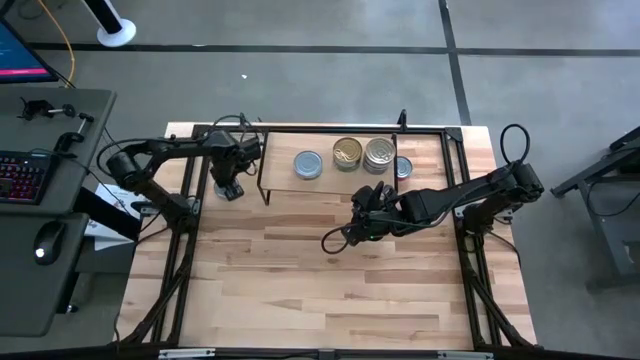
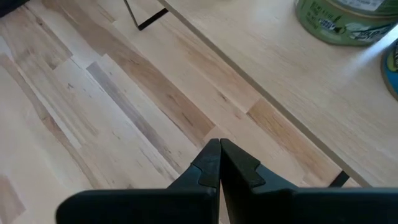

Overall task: Stack canned seafood by type on shelf
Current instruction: Stack the green white tuna can on the other green white tuna can on the shelf

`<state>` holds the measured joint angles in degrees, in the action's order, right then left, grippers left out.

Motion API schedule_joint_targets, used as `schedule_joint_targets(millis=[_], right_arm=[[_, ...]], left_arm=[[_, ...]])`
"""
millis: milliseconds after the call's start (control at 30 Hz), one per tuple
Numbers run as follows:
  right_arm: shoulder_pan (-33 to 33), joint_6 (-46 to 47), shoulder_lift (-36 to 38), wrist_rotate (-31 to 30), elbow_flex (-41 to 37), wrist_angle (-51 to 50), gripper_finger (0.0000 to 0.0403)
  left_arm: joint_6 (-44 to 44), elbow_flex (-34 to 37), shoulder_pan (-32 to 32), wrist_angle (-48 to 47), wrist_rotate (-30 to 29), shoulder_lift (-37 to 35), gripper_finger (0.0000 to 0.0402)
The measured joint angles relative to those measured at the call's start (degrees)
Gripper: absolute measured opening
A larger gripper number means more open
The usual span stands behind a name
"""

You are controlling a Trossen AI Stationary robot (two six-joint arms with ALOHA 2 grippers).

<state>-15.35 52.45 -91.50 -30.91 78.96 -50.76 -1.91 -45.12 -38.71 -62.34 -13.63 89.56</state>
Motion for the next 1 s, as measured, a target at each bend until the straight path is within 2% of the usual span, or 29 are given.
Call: schedule_joint_targets(millis=[367,833,1000], right_arm=[[0.1,-0.5,0.0,-0.8,0.0,-0.1,0.0000],[0.8,-1.5,0.0,-0.7,0.0,-0.2,0.0000],[0.8,-1.5,0.0,-0.6,0.0,-0.2,0.0000]], left_arm=[[9.6,2.4,6.9,2.2,7.1,-11.6,0.0000],[14.7,2.4,16.5,5.0,9.6,-12.2,0.0000],[18.6,6.9,19.6,10.2,9.7,-13.4,0.0000]])
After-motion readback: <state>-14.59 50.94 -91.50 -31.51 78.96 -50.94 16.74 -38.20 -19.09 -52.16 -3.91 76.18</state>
